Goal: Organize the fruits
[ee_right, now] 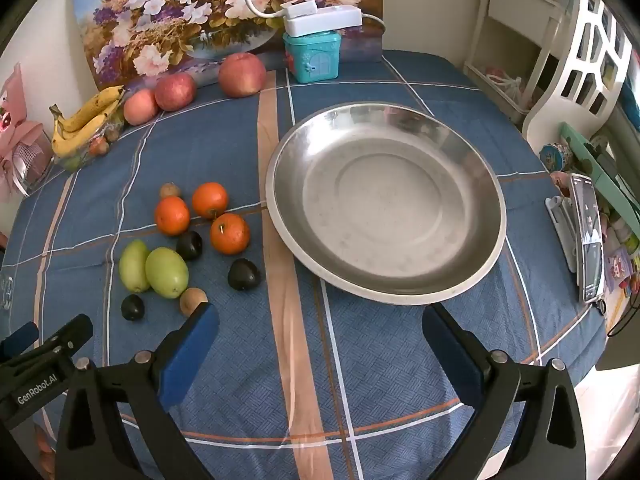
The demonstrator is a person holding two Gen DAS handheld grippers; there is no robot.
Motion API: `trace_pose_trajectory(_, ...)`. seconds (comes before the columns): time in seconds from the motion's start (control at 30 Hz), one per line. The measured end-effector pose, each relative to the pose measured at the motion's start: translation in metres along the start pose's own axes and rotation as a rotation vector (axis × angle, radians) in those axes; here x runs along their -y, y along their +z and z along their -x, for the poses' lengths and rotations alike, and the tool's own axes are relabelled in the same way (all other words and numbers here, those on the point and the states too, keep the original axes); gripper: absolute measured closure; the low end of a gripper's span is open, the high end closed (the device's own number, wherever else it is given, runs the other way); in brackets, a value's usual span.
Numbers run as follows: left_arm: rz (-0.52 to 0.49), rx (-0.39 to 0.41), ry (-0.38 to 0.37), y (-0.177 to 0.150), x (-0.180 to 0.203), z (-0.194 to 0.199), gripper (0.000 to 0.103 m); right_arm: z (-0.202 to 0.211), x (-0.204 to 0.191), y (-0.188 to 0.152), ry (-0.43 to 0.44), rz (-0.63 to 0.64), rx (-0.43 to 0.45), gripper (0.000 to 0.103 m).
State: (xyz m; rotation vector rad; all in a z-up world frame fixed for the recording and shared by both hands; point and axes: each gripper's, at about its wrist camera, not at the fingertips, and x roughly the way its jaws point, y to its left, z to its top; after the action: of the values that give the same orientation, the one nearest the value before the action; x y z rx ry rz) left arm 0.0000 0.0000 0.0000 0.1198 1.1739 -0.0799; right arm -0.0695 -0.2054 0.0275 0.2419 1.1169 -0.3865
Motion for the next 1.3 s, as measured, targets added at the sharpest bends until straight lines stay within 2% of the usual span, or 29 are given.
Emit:
trace_pose_trajectory(1.0,-0.001,0.000,0.000,-0.001,0.000,-0.001,0.000,-0.001,0.000,-0.001,0.001,0.000,-0.005,0.002)
trace_pose_trajectory(1.2,0.013,-0.003,-0.025,-0.003,-0.001,-0.010,0.000,-0.001,0.000,0.000,0.001,0.000,-0.006,0.002)
trace_pose_trajectory(1.3,0.035,-0.004,-0.061,-0.001,-0.006,-0.008,0.000,-0.002,-0.001,-0.001,0.004,0.004,-0.011,0.002)
